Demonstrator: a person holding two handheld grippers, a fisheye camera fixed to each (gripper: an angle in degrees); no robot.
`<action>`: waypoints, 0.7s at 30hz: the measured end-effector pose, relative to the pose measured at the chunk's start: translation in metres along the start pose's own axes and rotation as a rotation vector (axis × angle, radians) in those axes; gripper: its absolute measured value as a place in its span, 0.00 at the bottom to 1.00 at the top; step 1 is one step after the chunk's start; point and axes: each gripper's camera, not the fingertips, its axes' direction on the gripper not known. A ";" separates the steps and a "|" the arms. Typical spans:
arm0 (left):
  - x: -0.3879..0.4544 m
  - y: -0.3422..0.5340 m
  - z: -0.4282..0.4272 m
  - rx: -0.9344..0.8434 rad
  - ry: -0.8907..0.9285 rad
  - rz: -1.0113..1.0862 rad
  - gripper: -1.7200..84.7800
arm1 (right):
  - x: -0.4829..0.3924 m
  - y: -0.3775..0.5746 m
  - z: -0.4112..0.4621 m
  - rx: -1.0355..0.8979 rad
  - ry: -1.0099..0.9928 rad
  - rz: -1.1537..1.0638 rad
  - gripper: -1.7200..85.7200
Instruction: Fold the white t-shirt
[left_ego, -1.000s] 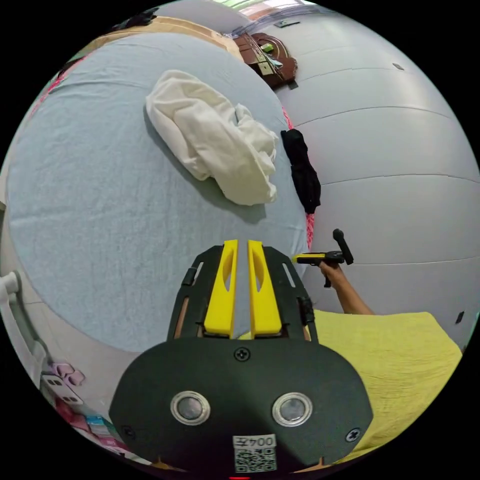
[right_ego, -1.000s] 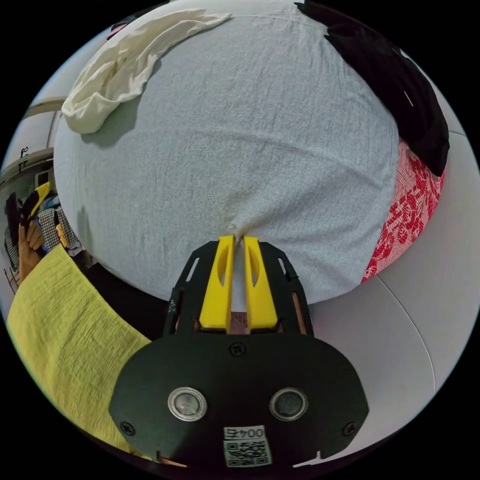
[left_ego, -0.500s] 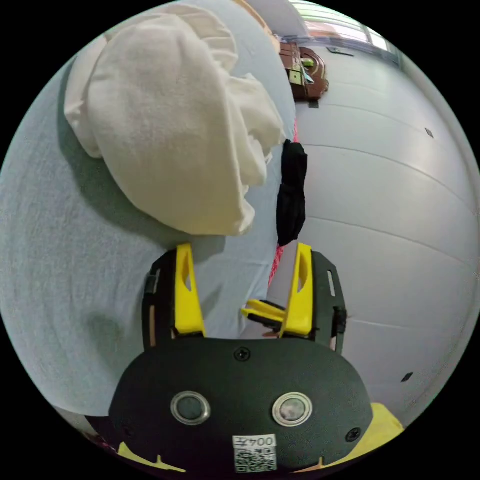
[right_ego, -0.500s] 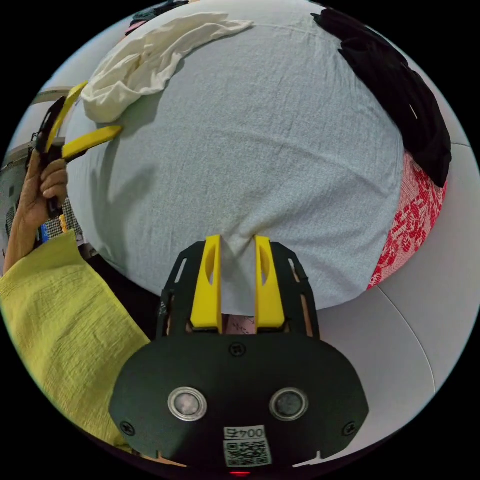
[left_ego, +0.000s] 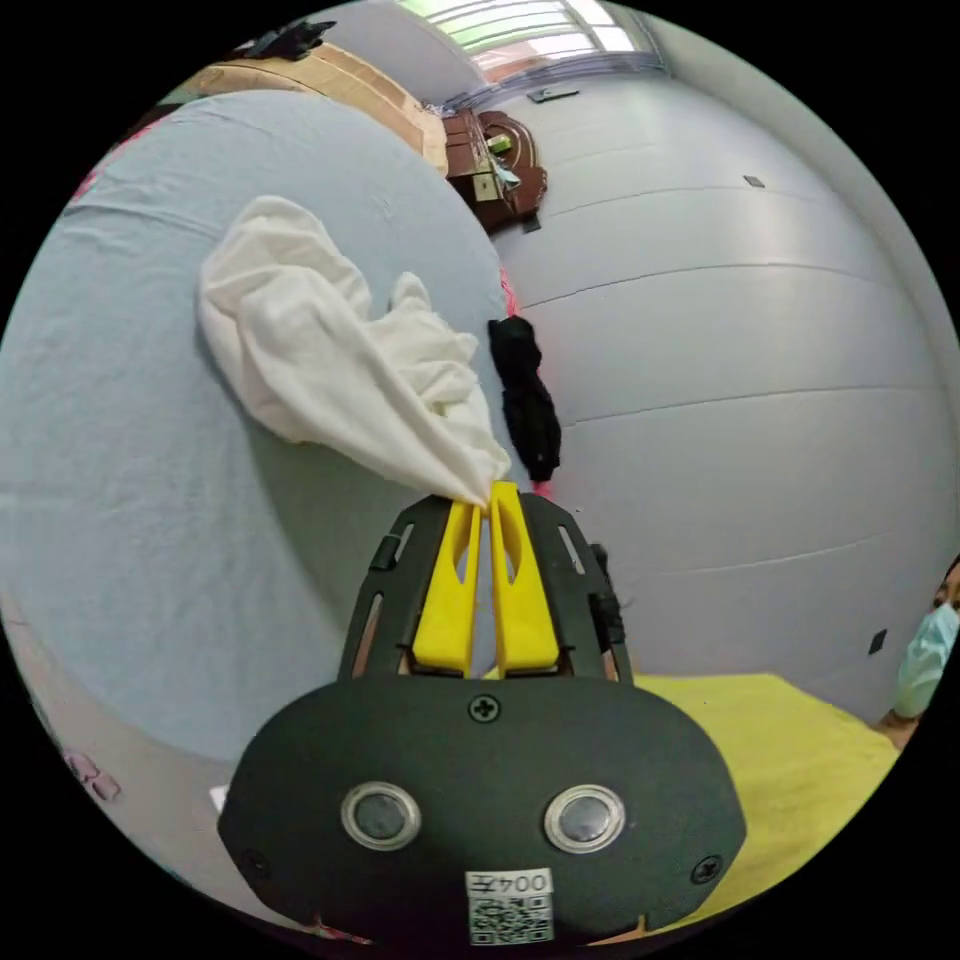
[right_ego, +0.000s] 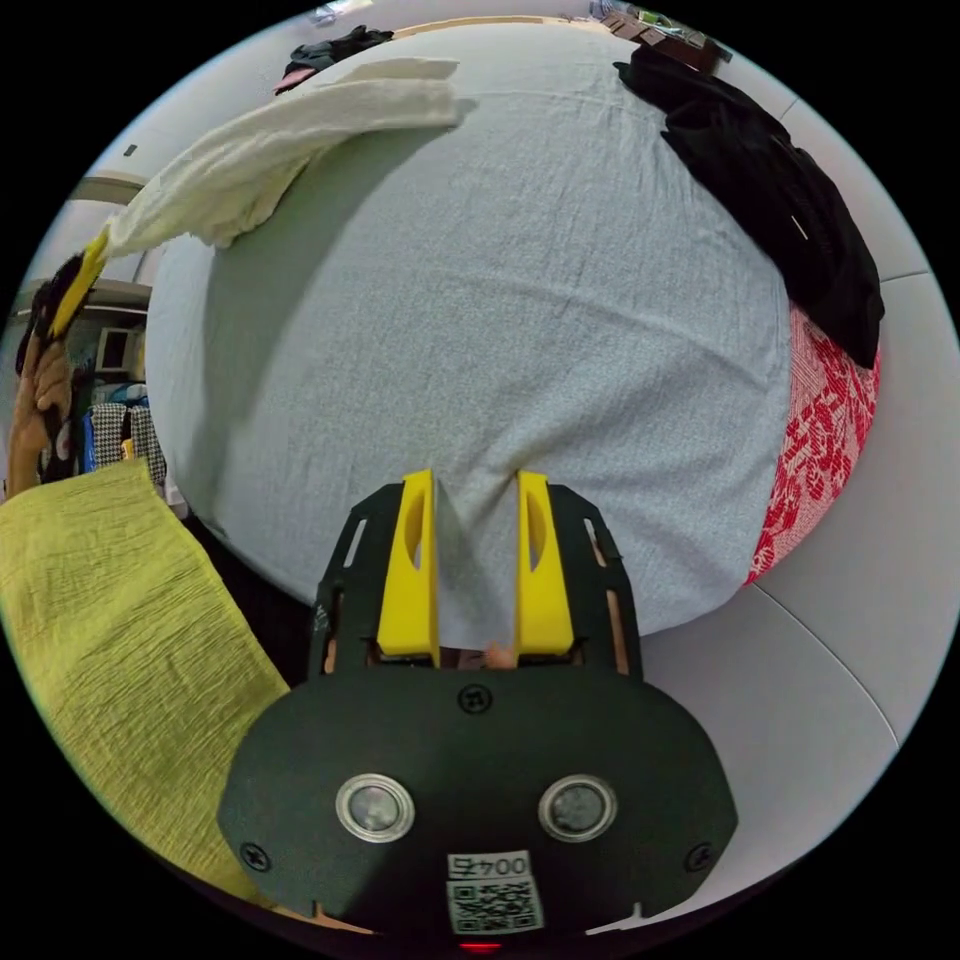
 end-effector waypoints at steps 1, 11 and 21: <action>-0.009 0.013 -0.010 -0.020 -0.047 0.000 0.06 | -0.001 -0.001 0.002 -0.002 0.007 0.006 0.14; 0.024 0.077 -0.022 -0.068 -0.360 0.248 0.14 | -0.009 -0.007 0.019 0.004 0.003 0.019 0.13; 0.094 0.032 0.119 -0.318 -0.870 0.552 0.21 | -0.033 -0.024 0.041 0.010 0.062 -0.006 0.12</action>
